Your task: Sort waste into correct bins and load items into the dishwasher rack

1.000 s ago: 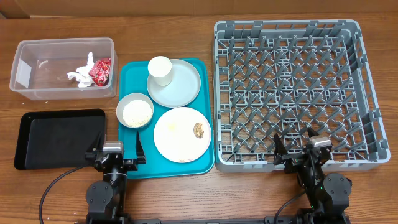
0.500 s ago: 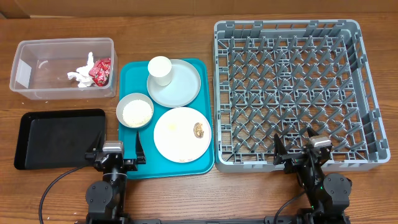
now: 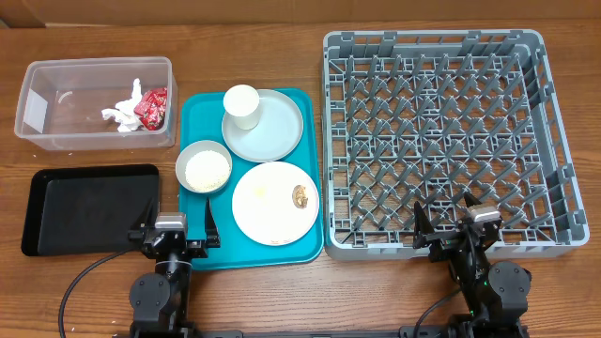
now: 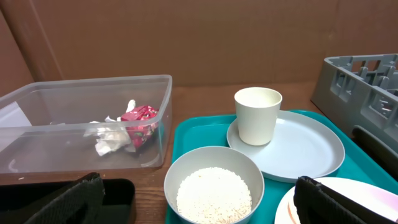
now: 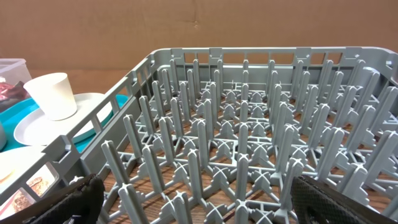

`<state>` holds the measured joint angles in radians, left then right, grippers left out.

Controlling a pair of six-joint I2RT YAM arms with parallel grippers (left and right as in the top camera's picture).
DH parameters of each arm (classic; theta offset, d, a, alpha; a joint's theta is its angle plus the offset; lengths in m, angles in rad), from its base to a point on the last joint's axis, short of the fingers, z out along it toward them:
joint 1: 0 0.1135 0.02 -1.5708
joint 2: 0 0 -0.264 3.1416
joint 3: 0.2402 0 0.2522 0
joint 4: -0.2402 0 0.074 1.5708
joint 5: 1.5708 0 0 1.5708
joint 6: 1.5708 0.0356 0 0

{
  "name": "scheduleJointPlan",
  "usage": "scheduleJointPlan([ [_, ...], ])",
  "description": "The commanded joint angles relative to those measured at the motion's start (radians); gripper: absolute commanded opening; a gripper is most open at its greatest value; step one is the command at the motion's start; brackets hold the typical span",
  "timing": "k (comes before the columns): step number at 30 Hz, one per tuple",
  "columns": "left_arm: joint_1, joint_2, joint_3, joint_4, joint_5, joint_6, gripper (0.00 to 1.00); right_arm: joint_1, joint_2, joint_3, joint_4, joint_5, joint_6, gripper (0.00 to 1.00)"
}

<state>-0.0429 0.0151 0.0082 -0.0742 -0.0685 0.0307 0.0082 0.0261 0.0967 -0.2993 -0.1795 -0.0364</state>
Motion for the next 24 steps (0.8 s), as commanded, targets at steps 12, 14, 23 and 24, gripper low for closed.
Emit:
scheduleJointPlan([
  [12, 0.010, -0.004, -0.003, 0.004, -0.009, -0.011, 1.00, 0.003, -0.010, -0.005, 0.007, -0.005, 0.004, 1.00],
  [14, 0.010, -0.004, -0.003, 0.004, -0.009, -0.011, 1.00, 0.003, -0.010, -0.005, 0.007, -0.005, 0.004, 1.00],
  [23, 0.010, -0.003, -0.003, 0.007, -0.014, -0.002, 1.00, 0.003, -0.010, -0.005, 0.007, -0.005, 0.004, 1.00],
  [24, 0.011, -0.002, -0.003, 0.011, -0.028, 0.011, 1.00, 0.003, -0.010, -0.005, 0.007, -0.005, 0.004, 1.00],
])
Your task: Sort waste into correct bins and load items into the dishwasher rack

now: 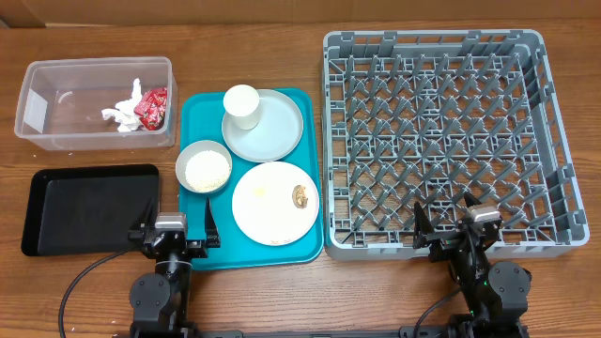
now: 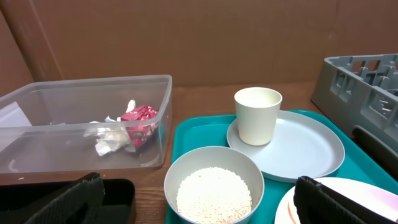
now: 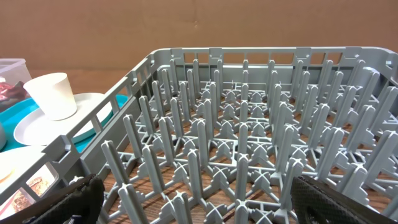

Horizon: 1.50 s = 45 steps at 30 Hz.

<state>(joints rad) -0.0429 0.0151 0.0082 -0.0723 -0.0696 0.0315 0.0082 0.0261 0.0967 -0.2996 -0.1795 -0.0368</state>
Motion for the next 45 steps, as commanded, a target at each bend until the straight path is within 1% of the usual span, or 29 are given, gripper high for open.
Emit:
scheduleJointPlan([
  [1, 0.011, -0.002, -0.003, 0.009, -0.042, 0.019, 1.00, 0.003, -0.010, -0.005, 0.007, -0.005, 0.005, 1.00],
  [6, 0.010, -0.002, -0.003, 0.023, -0.015, 0.017, 1.00, 0.003, -0.010, -0.005, 0.031, -0.005, 0.005, 1.00],
  [9, 0.010, -0.003, -0.003, 0.026, 0.012, 0.013, 1.00, 0.003, -0.010, -0.005, 0.016, -0.005, 0.005, 1.00],
  [14, 0.010, -0.003, -0.003, 0.033, 0.184, 0.013, 1.00, 0.003, -0.010, -0.005, 0.019, -0.050, 0.012, 1.00],
  [17, 0.010, -0.003, -0.003, 0.068, 0.279, 0.013, 1.00, 0.003, -0.010, -0.005, 0.028, -0.063, 0.012, 1.00],
  [20, 0.010, -0.003, -0.003, 0.109, 0.305, 0.010, 1.00, 0.003, -0.010, -0.003, 0.082, -0.147, 0.012, 1.00],
  [23, 0.010, -0.002, 0.010, 0.127, 0.307, -0.018, 1.00, 0.003, -0.010, 0.014, 0.134, -0.182, 0.019, 1.00],
  [26, 0.010, -0.002, 0.043, 0.121, 0.307, -0.056, 1.00, 0.003, -0.010, 0.069, 0.137, -0.182, 0.043, 1.00],
  [28, 0.010, 0.004, 0.078, 0.100, 0.306, -0.059, 1.00, 0.003, -0.005, 0.122, 0.117, -0.177, 0.057, 1.00],
  [32, 0.010, 0.068, 0.215, -0.039, 0.305, -0.058, 1.00, 0.003, 0.047, 0.258, 0.040, -0.162, 0.102, 1.00],
  [35, 0.010, 0.173, 0.354, -0.165, 0.303, -0.060, 1.00, 0.003, 0.133, 0.378, -0.047, -0.159, 0.124, 1.00],
  [39, 0.010, 0.368, 0.561, -0.327, 0.309, -0.093, 1.00, 0.003, 0.301, 0.558, -0.193, -0.159, 0.125, 1.00],
  [45, 0.010, 0.710, 0.870, -0.552, 0.454, -0.098, 1.00, 0.003, 0.617, 0.872, -0.433, -0.175, 0.127, 1.00],
])
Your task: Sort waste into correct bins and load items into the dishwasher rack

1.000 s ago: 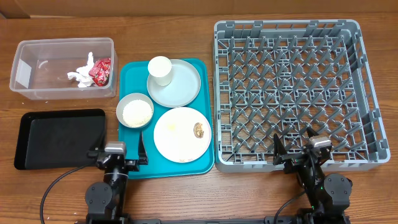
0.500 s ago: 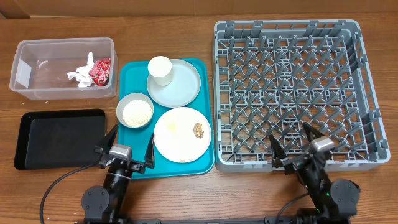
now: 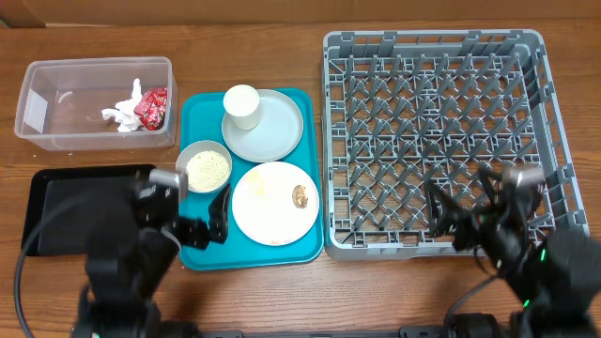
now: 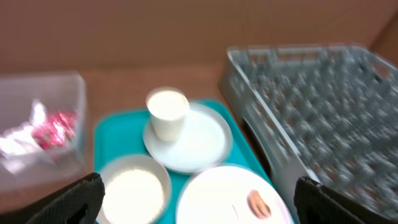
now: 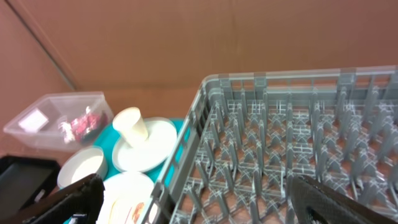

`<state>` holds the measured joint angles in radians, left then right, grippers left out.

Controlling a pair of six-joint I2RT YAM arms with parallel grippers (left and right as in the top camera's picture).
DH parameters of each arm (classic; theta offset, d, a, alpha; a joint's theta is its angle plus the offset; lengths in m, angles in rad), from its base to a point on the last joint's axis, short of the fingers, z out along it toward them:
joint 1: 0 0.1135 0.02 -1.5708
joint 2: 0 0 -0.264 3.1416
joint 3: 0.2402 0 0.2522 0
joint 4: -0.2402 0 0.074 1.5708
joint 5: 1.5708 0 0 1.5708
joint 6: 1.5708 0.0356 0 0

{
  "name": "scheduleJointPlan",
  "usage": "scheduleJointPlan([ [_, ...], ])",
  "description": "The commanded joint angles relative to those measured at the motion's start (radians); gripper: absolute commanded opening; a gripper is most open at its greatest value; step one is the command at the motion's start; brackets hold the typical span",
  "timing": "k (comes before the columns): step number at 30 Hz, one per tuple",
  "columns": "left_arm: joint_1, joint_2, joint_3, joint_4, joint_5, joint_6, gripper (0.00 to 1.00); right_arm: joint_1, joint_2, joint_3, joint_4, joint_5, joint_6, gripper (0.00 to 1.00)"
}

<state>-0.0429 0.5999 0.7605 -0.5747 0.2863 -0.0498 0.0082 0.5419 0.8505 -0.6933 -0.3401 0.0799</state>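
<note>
On the teal tray (image 3: pixel 202 108) sit a grey bowl of white grains (image 3: pixel 206 167), a white plate (image 3: pixel 275 202) with a brown food scrap (image 3: pixel 300 195), and a grey-blue plate (image 3: pixel 272 131) carrying a white cup (image 3: pixel 241 105). The grey dishwasher rack (image 3: pixel 441 131) on the right holds nothing. My left gripper (image 3: pixel 183 214) hangs open over the tray's front left corner, close to the bowl (image 4: pixel 134 193). My right gripper (image 3: pixel 474 207) is open above the rack's front edge (image 5: pixel 298 137). Neither holds anything.
At the back left a clear plastic bin (image 3: pixel 56 127) holds a crumpled tissue (image 3: pixel 120 113) and a red wrapper (image 3: pixel 153 105). A black tray (image 3: pixel 84 202) lies in front of it, left of the teal tray.
Both arms have risen from their low spot at the table's front edge and stand farther in. The wrist cameras now look down from higher. Both grippers stay open; no object has moved.
At both earlier moments the arms sat low at the front edge, grippers open, with nothing changing between them. Now the left gripper is over the teal tray's front corner and the right over the rack's front edge.
</note>
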Motion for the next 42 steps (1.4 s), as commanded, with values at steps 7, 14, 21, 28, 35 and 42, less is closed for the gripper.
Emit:
scheduleJointPlan([
  [7, 0.010, 0.425, 0.408, -0.271, 0.134, -0.015, 1.00, 0.003, 0.350, 0.338, -0.214, -0.084, 0.011, 1.00],
  [14, 0.010, 0.511, 0.467, -0.333, 0.198, -0.039, 1.00, 0.017, 0.468, 0.365, -0.230, -0.147, 0.028, 1.00],
  [21, 0.012, 0.512, 0.468, -0.372, -0.163, -0.225, 1.00, 0.179, 0.585, 0.435, -0.297, 0.052, 0.152, 1.00],
  [28, 0.117, 0.512, 0.505, -0.492, -0.245, -0.360, 1.00, 0.433, 0.666, 0.449, -0.234, 0.156, 0.213, 1.00],
  [35, 0.302, 0.511, 0.510, -0.541, -0.249, -0.363, 1.00, 0.634, 0.773, 0.447, -0.148, 0.167, 0.205, 1.00],
  [42, 0.426, 0.511, 0.510, -0.558, -0.154, -0.378, 1.00, 0.716, 0.913, 0.447, -0.107, 0.169, 0.212, 1.00],
])
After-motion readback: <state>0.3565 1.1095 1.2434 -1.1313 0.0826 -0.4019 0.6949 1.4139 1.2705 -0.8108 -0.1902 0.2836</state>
